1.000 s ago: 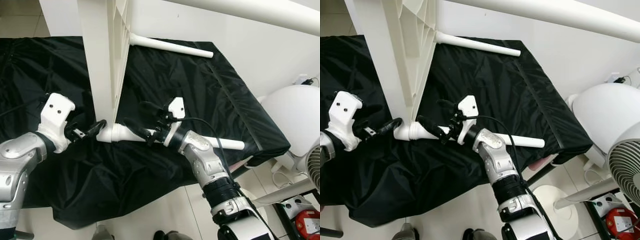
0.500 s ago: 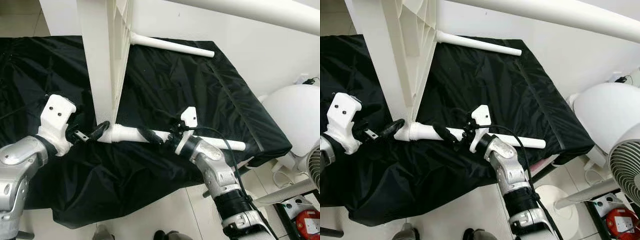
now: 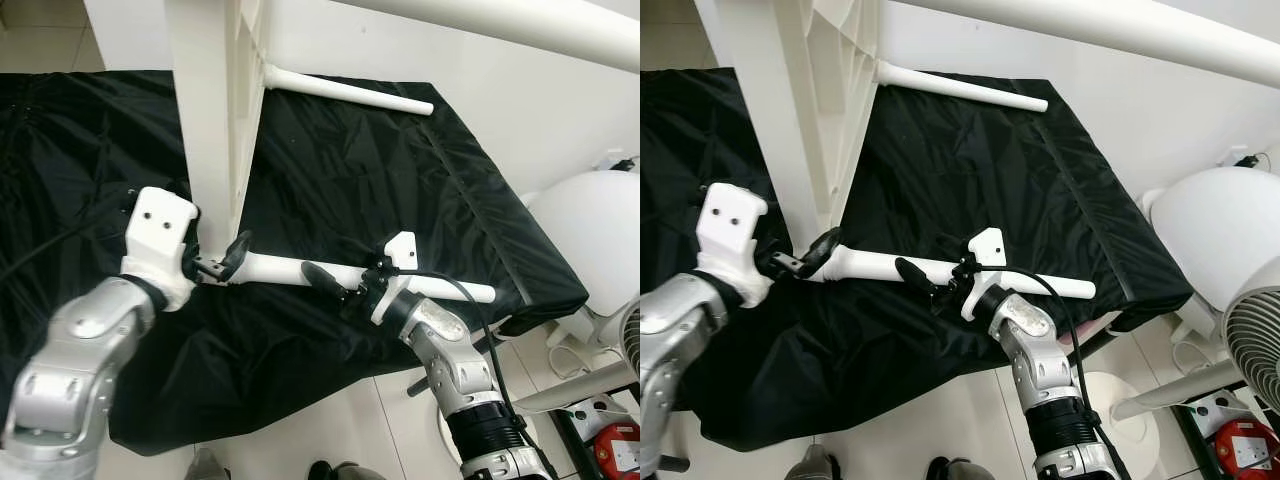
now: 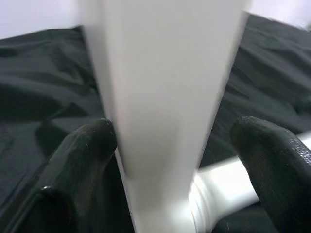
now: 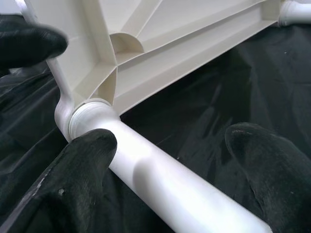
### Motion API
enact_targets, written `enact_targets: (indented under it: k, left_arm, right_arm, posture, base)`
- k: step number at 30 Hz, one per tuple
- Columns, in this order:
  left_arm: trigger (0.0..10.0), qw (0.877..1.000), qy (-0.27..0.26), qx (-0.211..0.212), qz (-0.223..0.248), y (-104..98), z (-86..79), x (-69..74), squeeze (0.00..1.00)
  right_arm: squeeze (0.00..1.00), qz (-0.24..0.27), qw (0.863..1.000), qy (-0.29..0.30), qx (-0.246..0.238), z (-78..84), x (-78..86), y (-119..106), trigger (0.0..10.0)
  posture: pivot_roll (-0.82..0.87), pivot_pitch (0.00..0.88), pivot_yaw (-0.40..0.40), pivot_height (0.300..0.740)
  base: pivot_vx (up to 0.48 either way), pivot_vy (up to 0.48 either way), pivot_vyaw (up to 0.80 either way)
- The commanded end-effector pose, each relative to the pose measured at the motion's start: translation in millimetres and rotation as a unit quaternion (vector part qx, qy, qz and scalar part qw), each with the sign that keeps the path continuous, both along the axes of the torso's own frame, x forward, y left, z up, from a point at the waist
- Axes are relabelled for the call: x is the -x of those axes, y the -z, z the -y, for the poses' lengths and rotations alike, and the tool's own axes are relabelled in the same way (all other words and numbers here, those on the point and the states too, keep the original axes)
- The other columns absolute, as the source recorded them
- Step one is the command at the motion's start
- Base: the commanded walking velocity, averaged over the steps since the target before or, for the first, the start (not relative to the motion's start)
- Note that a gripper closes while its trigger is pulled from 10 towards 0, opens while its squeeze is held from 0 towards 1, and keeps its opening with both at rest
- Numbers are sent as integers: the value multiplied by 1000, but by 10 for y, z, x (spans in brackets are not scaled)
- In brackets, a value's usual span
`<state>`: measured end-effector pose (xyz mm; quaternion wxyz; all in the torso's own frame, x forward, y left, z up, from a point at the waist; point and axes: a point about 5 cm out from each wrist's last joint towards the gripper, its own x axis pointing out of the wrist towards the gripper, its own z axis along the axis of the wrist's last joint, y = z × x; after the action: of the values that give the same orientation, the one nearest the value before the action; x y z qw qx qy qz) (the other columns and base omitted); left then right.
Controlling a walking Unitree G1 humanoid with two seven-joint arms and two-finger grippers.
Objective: Building children table
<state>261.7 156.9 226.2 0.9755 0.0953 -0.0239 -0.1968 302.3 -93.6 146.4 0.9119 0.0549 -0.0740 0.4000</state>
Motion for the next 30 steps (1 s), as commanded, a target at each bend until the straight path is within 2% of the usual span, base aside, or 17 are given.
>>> enact_targets:
  k: [1,7,8,9,10,11,12,14,17,19,20,23,30]
  left_arm:
    - [10000,1000,-3,-6,-2,2,28,10,0]
    - [10000,999,-39,3,21,-96,21,-26,0]
    - [10000,996,-74,18,45,-188,-10,-67,0]
    - [10000,996,-74,18,45,-188,-10,-67,0]
    - [10000,992,-101,33,66,-258,-26,-88,0]
    - [10000,992,-101,33,66,-258,-26,-88,0]
    - [10000,988,-118,39,87,-316,-13,-93,0]
    - [10000,988,-118,39,87,-316,-13,-93,0]
    - [10000,979,-153,61,123,-403,47,-100,0]
    - [10000,977,-159,62,129,-419,61,-105,0]
    - [10000,975,-157,52,149,-450,122,-105,0]
    - [10000,972,-161,41,167,-473,199,-117,0]
    - [10000,968,-165,20,187,-495,221,-163,0]
  right_arm:
    - [0,-9,1000,10,-1,59,13,32,10000]
    - [0,-13,1000,16,-2,75,30,49,10000]
    - [0,-15,1000,21,-2,90,30,54,10000]
    - [0,-15,1000,21,-2,90,30,54,10000]
    - [0,-15,1000,24,-2,101,31,56,10000]
    - [0,-15,1000,24,-2,101,31,56,10000]
    - [0,-16,999,28,-2,111,32,57,10000]
    - [0,-16,999,28,-2,111,32,57,10000]
    - [0,-16,999,42,-1,142,30,57,10000]
    - [0,-15,999,46,-2,150,29,54,10000]
    - [0,-14,998,53,-4,161,28,45,10000]
    - [0,-11,998,66,-12,185,35,20,10000]
    - [0,-1,996,87,-25,233,63,-32,10000]
  posture:
    - [139,125,-104,740]
    - [134,117,-104,740]
    - [132,111,-102,740]
    - [132,111,-102,740]
    - [129,110,-99,740]
    - [129,110,-99,740]
    - [127,111,-97,740]
    - [127,111,-97,740]
    - [117,121,-89,740]
    - [113,123,-88,740]
    - [106,127,-83,740]
    - [95,132,-81,740]
    - [80,134,-70,740]
  base:
    - [0,0,0]
    - [0,0,0]
    - [0,0,0]
    - [0,0,0]
    - [0,0,0]
    - [0,0,0]
    - [0,0,0]
    - [0,0,0]
    - [0,0,0]
    - [0,0,0]
    - [0,0,0]
    - [0,0,0]
    - [0,0,0]
